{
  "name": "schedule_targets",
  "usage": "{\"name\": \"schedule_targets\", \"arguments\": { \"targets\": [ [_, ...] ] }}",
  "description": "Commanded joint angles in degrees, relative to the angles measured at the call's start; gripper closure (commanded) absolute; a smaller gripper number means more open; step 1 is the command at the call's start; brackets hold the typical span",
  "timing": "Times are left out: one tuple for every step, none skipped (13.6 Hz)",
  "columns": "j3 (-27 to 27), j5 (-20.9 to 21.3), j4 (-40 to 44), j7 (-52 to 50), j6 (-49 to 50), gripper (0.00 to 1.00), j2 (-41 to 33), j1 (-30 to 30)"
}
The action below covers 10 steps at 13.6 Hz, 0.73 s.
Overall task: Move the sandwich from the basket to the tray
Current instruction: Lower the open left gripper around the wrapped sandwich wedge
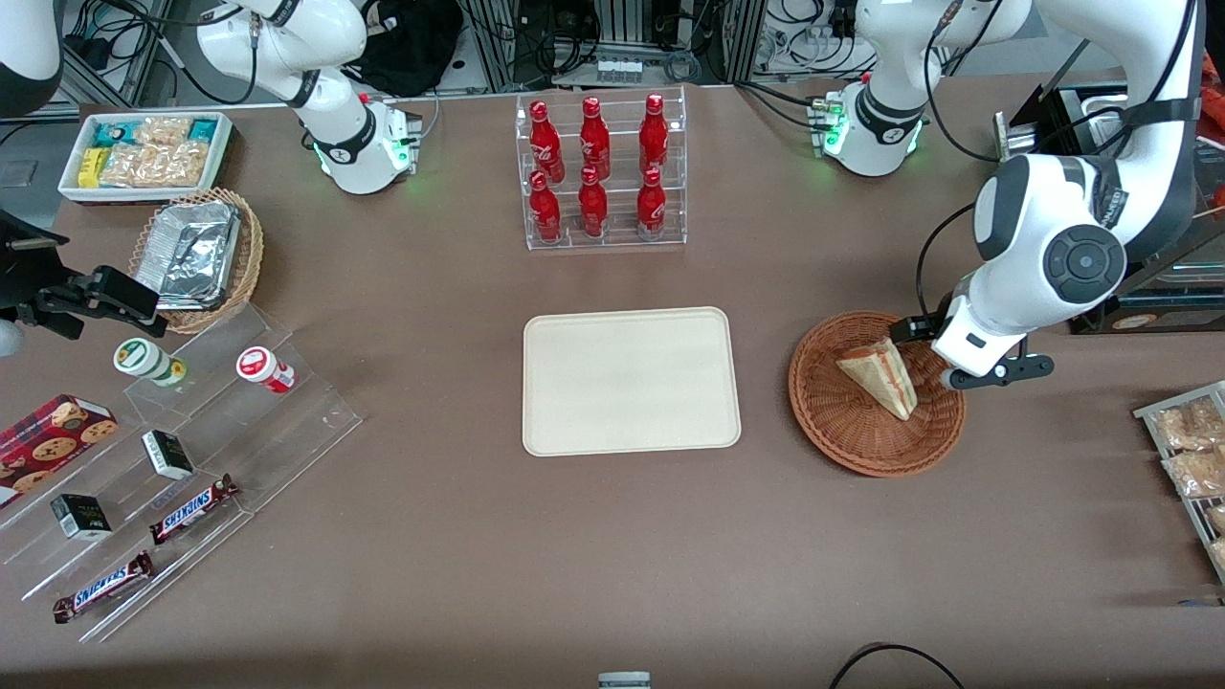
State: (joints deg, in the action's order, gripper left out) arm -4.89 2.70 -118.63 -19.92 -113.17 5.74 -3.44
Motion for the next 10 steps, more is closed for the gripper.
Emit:
{"name": "schedule_targets", "arguments": {
  "targets": [
    [-0.4, -0.2, -5.4, -6.8, -6.6, 0.0, -2.1, -0.5],
    [-1.9, -0.2, -8.3, -9.0, -10.7, 0.0, -2.8, -0.4],
    [-2.3, -0.1, -10.0, -12.3, -13.8, 0.0, -2.8, -0.4],
    [-2.4, -0.1, -10.4, -15.3, -14.8, 0.0, -2.8, -0.4],
    [-2.4, -0.1, -10.6, -17.6, -14.8, 0.0, -2.8, -0.4],
    [-2.6, -0.1, -11.1, -20.4, -14.9, 0.0, -2.7, -0.4],
    [-2.6, -0.1, -11.4, -23.2, -15.1, 0.0, -2.6, -0.4],
    [-2.8, -0.1, -11.5, -25.2, -15.1, 0.0, -2.4, -0.5],
    [-3.0, -0.1, -11.9, -26.0, -15.8, 0.0, -2.5, -0.4],
    [-3.0, -0.1, -12.8, -27.9, -17.4, 0.0, -2.5, -0.4]
  ]
}}
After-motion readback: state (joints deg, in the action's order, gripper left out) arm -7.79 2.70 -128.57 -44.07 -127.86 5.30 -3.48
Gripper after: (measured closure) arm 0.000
